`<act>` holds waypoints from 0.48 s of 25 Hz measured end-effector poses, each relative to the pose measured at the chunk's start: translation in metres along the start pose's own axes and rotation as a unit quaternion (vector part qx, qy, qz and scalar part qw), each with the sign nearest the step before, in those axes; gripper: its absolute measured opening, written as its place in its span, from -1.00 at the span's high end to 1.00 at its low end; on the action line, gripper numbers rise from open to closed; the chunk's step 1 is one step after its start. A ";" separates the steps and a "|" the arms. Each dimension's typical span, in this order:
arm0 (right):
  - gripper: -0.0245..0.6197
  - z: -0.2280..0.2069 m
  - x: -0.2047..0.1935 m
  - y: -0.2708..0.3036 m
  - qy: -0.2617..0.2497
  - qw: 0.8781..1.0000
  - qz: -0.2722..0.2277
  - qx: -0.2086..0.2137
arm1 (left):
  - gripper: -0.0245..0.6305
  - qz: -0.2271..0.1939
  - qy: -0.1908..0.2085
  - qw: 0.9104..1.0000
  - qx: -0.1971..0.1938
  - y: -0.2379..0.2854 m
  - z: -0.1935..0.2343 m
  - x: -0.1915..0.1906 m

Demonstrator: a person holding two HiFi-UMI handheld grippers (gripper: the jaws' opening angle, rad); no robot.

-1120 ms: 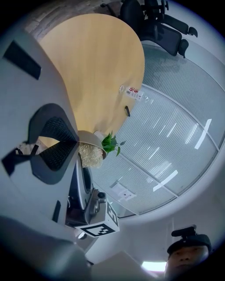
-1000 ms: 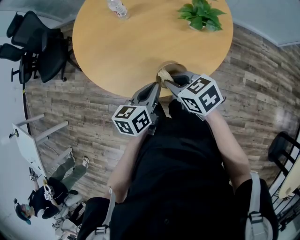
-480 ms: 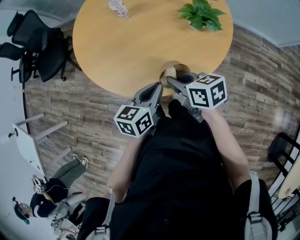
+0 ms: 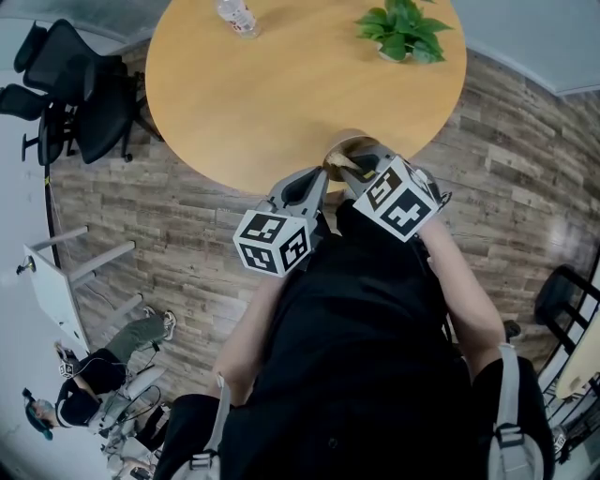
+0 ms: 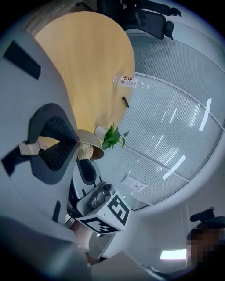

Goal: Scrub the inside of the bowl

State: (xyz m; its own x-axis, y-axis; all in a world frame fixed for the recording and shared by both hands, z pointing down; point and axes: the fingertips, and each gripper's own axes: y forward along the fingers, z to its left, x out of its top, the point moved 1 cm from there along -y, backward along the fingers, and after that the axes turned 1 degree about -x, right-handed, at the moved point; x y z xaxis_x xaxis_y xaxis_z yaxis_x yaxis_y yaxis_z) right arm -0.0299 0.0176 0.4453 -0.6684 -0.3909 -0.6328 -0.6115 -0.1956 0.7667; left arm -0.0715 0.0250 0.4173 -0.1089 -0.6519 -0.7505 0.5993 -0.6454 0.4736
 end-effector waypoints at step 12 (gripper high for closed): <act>0.81 -0.014 0.000 0.001 -0.445 0.867 0.055 -0.218 | 0.89 0.004 -0.019 1.000 0.005 0.000 0.006 0.004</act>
State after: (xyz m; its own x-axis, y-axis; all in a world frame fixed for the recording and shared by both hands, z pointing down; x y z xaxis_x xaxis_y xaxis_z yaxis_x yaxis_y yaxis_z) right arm -0.0241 0.0045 0.4479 -0.8934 0.3818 -0.2367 -0.4342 -0.5989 0.6729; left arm -0.0764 0.0195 0.4168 -0.1348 -0.6709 -0.7292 0.5930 -0.6442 0.4831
